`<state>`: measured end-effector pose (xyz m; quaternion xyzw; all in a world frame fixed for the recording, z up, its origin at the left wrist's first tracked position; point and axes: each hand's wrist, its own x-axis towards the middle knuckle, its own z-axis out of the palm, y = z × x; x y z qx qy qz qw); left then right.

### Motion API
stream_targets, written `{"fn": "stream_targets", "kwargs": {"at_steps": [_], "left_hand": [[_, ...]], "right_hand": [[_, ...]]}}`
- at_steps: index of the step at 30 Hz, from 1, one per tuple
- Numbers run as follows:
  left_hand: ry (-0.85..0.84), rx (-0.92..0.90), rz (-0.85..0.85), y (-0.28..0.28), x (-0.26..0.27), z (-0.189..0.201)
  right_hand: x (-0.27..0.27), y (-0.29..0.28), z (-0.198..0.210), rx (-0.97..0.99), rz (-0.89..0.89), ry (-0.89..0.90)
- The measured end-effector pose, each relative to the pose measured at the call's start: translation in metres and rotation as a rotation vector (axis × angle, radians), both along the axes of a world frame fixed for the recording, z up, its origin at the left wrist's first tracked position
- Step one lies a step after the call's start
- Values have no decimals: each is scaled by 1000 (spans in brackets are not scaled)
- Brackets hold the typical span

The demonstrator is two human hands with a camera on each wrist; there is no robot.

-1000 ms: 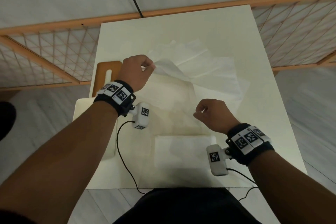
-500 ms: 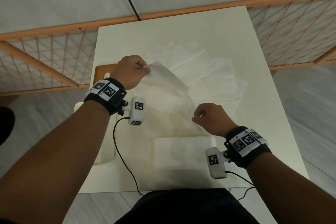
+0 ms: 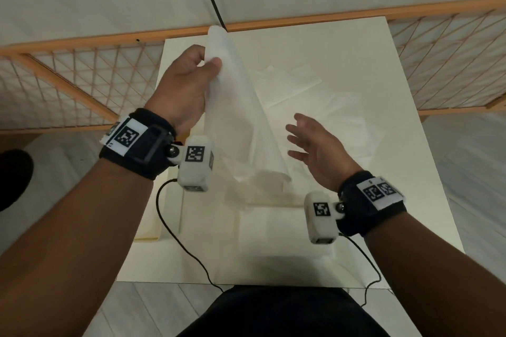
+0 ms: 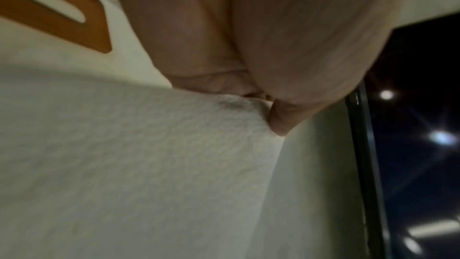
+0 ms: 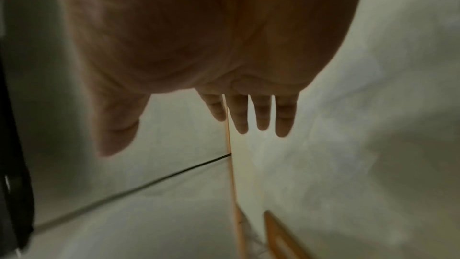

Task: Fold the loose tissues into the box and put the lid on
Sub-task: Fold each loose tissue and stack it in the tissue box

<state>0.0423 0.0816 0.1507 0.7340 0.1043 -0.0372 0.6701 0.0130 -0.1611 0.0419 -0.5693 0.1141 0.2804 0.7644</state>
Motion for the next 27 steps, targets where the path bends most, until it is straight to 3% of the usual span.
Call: {"fn": "stream_targets", "kwargs": {"at_steps": [3,6,13,15,19,23,25,27], "left_hand": [[30,-24,-13,1,-14,-2],[83,-71,-137,3,-28,-6],[137,-87,-513,-3,-53,-21],[131,-76,-484,-1,-56,-20],[232,-121,-251,18,-64,-28],[427,-527,-174,31,-95,-61],[374,-785,-226,23,-111,-63],[226,-714,-179,16,-114,-60]], "right_hand": [[7,12,16,125,38,7],[18,18,35,-6,144,-204],[17,28,54,-63,508,-344],[12,26,53,-78,485,-348],[6,15,53,-32,320,-307],[5,3,55,-16,173,-244],[3,-2,52,-56,146,-241],[-1,-4,49,-97,119,-242]]}}
